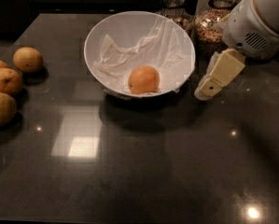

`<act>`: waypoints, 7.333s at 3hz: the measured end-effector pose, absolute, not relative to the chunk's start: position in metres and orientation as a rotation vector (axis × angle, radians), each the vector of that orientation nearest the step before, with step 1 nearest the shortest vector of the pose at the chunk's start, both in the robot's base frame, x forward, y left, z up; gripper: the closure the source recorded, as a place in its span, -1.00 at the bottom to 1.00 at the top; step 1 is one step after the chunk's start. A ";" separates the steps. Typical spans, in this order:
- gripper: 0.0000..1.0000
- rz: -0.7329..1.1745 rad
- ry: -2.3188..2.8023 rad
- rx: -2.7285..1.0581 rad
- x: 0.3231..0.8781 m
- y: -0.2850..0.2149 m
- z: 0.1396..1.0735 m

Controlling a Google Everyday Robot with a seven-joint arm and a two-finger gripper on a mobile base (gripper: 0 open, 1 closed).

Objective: Pick orange from white bowl

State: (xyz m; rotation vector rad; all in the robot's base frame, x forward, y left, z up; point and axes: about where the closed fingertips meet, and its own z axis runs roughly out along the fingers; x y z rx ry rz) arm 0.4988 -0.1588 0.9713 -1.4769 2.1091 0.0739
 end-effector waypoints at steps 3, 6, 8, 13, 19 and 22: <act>-1.00 0.304 2.195 -1.071 0.545 -0.134 0.966; -1.00 0.413 2.115 -1.069 0.529 -0.046 0.946; -1.00 0.442 2.118 -1.051 0.530 -0.042 0.940; -0.54 0.365 2.112 -0.995 0.563 -0.039 0.925; -0.32 0.349 2.210 -0.973 0.586 -0.036 0.872; 0.11 0.359 2.234 -0.966 0.589 -0.033 0.859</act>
Offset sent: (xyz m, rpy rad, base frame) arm 0.0588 0.0133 -0.0128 0.3577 0.0585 -0.3202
